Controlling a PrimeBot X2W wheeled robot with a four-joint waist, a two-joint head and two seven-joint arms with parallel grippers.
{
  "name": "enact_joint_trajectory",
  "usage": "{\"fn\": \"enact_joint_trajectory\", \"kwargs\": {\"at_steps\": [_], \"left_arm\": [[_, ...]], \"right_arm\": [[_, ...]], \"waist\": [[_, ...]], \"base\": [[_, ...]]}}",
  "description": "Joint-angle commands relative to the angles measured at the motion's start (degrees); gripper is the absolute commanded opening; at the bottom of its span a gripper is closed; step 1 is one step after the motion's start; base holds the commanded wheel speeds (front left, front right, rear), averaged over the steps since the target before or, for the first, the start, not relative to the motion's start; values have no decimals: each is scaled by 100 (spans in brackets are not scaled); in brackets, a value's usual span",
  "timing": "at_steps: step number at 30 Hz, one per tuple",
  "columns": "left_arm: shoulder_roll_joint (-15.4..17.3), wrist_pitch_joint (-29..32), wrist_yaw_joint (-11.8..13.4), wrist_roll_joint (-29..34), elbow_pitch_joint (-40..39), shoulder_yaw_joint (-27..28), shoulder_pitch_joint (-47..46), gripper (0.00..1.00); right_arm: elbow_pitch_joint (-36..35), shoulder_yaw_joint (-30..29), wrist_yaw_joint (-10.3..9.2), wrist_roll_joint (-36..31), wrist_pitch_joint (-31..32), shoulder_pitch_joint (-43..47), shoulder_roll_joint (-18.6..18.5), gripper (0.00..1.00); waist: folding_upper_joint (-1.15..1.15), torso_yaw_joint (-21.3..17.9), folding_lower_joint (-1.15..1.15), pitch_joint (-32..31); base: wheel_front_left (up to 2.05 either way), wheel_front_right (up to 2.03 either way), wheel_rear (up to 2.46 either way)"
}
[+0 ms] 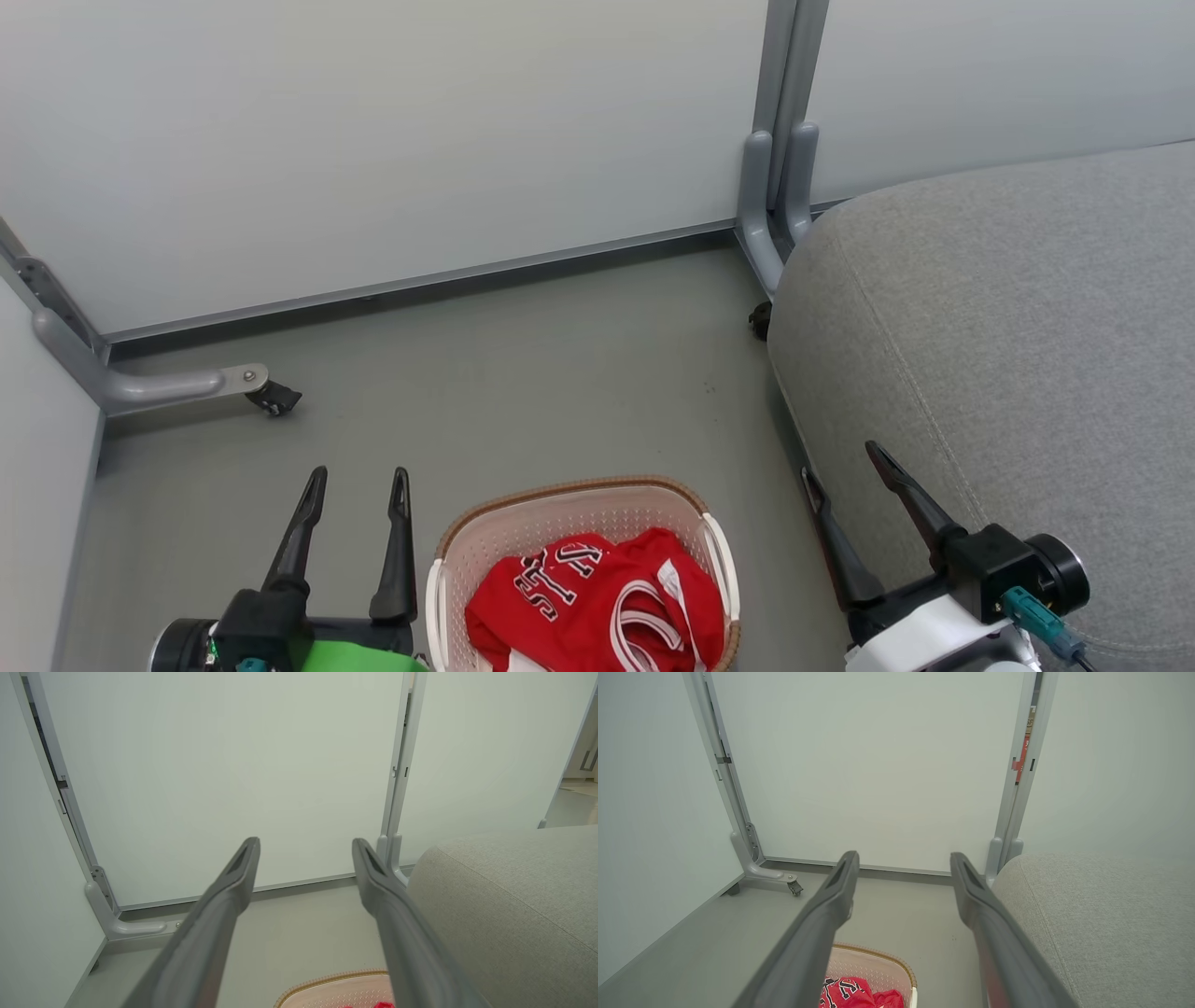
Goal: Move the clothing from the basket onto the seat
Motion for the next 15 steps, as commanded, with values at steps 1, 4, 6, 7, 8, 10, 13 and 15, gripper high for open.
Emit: {"fn": "enact_joint_trajectory", "kwargs": {"at_steps": [1, 4, 6, 7, 8, 10, 13, 15], "left_arm": [[38, -22, -16, 10, -8, 10, 58, 100], [38, -22, -5, -10, 18, 1, 55, 100], [38, -21, 12, -42, 26, -16, 35, 100], [39, -22, 21, -59, 27, -27, 18, 100], [38, -21, 26, -76, 35, -51, -5, 100], [38, -21, 47, -107, 44, -83, -69, 100], [37, -21, 73, -110, 54, -157, -155, 100], [37, -21, 89, -109, 41, -196, -254, 100]], "right_arm": [[-18, -12, 0, -33, -29, 21, -2, 100], [-19, -20, 0, -27, -29, 0, -3, 100], [-20, -22, 0, -23, -29, -22, -13, 100], [-20, -24, 0, -24, -29, -35, -21, 100], [-24, -31, 0, -24, -29, -57, -31, 100], [-39, -45, 0, -24, -29, -99, -53, 100], [-66, -74, 0, -22, -29, -170, -101, 100], [-119, -91, 0, -31, -29, -267, -146, 100]], "waist": [[0, 0, 0, 11], [0, -2, 0, 57], [0, -6, 0, 111], [0, -9, 0, 146], [0, -11, 0, 191], [0, -20, 0, 299], [0, -27, 0, 502], [0, -29, 0, 751]], "base": [[0, 0, 0], [0, 0, 0], [0, 0, 0], [0, 0, 0], [0, 0, 0], [0, 0, 0], [0, 0, 0], [0, 0, 0]]}}
